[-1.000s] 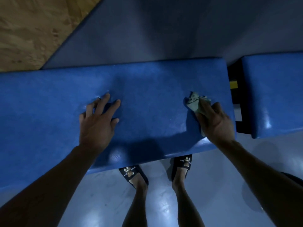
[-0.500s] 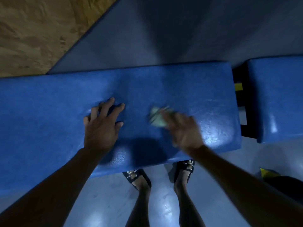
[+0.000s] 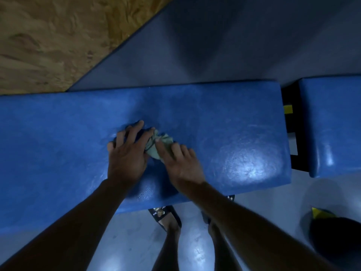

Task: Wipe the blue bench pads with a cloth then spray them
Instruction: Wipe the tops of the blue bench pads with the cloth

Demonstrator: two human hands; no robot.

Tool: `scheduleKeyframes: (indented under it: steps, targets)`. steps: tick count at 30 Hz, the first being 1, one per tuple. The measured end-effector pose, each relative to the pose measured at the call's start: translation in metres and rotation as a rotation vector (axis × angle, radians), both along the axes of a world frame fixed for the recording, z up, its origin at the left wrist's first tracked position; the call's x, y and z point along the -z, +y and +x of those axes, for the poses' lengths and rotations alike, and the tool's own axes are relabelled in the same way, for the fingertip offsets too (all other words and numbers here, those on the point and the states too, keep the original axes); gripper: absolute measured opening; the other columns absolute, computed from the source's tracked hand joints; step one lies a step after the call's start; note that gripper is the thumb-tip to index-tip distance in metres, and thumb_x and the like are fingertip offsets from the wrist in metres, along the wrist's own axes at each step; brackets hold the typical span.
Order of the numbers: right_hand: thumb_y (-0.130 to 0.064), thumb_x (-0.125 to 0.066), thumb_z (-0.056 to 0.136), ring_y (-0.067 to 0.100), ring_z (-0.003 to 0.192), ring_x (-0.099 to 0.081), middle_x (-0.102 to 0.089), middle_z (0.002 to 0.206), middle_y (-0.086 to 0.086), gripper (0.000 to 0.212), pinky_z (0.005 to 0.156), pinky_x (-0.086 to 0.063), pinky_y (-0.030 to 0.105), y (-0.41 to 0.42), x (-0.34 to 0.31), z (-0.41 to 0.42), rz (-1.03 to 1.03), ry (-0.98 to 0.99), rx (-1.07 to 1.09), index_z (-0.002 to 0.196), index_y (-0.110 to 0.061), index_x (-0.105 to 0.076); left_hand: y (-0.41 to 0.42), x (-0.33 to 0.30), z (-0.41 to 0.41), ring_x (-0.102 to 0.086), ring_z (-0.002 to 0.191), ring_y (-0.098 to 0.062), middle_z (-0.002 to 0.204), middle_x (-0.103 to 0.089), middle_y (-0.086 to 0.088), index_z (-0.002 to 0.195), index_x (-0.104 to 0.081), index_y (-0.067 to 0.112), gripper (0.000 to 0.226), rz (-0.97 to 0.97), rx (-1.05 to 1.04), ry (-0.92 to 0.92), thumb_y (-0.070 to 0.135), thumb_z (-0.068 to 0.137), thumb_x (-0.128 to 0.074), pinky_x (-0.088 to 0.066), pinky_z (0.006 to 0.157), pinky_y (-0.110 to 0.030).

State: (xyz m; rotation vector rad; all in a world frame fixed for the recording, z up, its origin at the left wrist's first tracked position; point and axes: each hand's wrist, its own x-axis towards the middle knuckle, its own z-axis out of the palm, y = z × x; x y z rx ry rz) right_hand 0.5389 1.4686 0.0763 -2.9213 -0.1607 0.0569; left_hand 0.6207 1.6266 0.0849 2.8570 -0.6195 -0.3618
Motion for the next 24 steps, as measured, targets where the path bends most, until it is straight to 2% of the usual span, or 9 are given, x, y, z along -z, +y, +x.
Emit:
scheduleKeyframes:
  steps: [2,3,7,10,12,16,20,22,24]
  targets:
    - [-0.014,-0.058,0.084,0.034,0.082,-0.053,-0.054,0.106,0.014,0.068,0.068,-0.041,0.041,-0.050,0.004,0.003,-0.089,-0.031,-0.107,0.150,-0.018,-0.042,0.001,0.001,-0.001,-0.039,0.124,-0.029,0.155,-0.038,0.008,0.139,-0.049,0.039,0.063,-0.021,-0.021,-0.015,0.035,0.081,-0.073,-0.037,0.083,-0.044]
    - [-0.016,-0.064,0.086,0.036,0.081,-0.055,-0.055,0.107,0.016,0.067,0.067,-0.044,0.042,-0.082,0.006,0.005,-0.130,-0.028,-0.030,0.149,-0.017,-0.041,0.001,0.001,-0.001,-0.040,0.124,-0.029,0.154,-0.039,0.008,0.138,-0.050,0.039,0.061,-0.034,-0.028,-0.023,0.037,0.082,-0.073,-0.038,0.083,-0.044]
    - [-0.021,-0.056,0.091,0.045,0.094,-0.056,-0.050,0.120,0.025,0.068,0.078,-0.049,0.049,-0.180,-0.008,0.010,-0.199,0.123,0.662,0.154,-0.019,-0.031,0.000,0.005,-0.003,-0.042,0.126,-0.030,0.154,-0.041,0.007,0.138,-0.051,0.039,0.058,-0.051,-0.038,-0.028,0.038,0.084,-0.072,-0.036,0.087,-0.045]
    - [-0.030,-0.033,0.085,0.047,0.109,-0.052,-0.045,0.135,0.028,0.072,0.090,-0.047,0.052,-0.154,-0.002,0.027,-0.122,0.118,0.950,0.155,-0.014,-0.030,0.002,0.007,-0.002,-0.040,0.128,-0.028,0.155,-0.039,0.008,0.138,-0.050,0.040,0.059,-0.050,-0.039,-0.023,0.039,0.083,-0.072,-0.035,0.089,-0.045]
    - [-0.031,-0.027,0.082,0.047,0.108,-0.055,-0.048,0.136,0.029,0.075,0.089,-0.048,0.050,-0.099,0.005,0.039,-0.034,0.066,0.917,0.153,-0.009,-0.035,0.002,0.008,-0.001,-0.037,0.129,-0.027,0.156,-0.037,0.009,0.139,-0.048,0.041,0.059,-0.042,-0.041,-0.009,0.040,0.084,-0.071,-0.034,0.089,-0.045]
    - [-0.024,-0.045,0.088,0.036,0.095,-0.055,-0.057,0.121,0.018,0.065,0.079,-0.045,0.043,0.019,0.009,0.047,0.008,0.032,0.375,0.151,-0.010,-0.039,-0.001,0.005,0.000,-0.040,0.124,-0.028,0.151,-0.042,0.007,0.130,-0.054,0.037,0.046,-0.012,-0.046,-0.026,0.040,0.084,-0.053,-0.035,0.085,-0.043]
    - [-0.026,-0.048,0.093,0.034,0.087,-0.054,-0.058,0.110,0.014,0.057,0.073,-0.039,0.041,-0.023,0.006,0.055,-0.022,-0.040,0.028,0.148,-0.015,-0.046,0.002,0.008,-0.003,-0.043,0.123,-0.027,0.151,-0.044,0.007,0.132,-0.055,0.036,0.048,0.006,-0.013,-0.089,0.044,0.084,-0.059,-0.034,0.082,-0.041]
    - [-0.031,-0.045,0.095,0.040,0.085,-0.057,-0.059,0.113,0.019,0.054,0.072,-0.045,0.043,-0.084,0.010,0.057,-0.059,-0.044,0.126,0.146,-0.016,-0.049,0.000,0.011,-0.002,-0.042,0.126,-0.027,0.153,-0.043,0.007,0.136,-0.054,0.037,0.054,-0.004,-0.020,-0.099,0.040,0.084,-0.065,-0.035,0.085,-0.043]
    - [-0.035,-0.035,0.093,0.044,0.086,-0.058,-0.057,0.116,0.023,0.058,0.073,-0.047,0.046,-0.141,0.006,0.063,-0.123,-0.010,0.410,0.147,-0.018,-0.046,-0.001,0.011,-0.003,-0.041,0.129,-0.028,0.154,-0.042,0.007,0.137,-0.053,0.037,0.059,-0.015,-0.037,-0.067,0.035,0.081,-0.071,-0.036,0.088,-0.045]
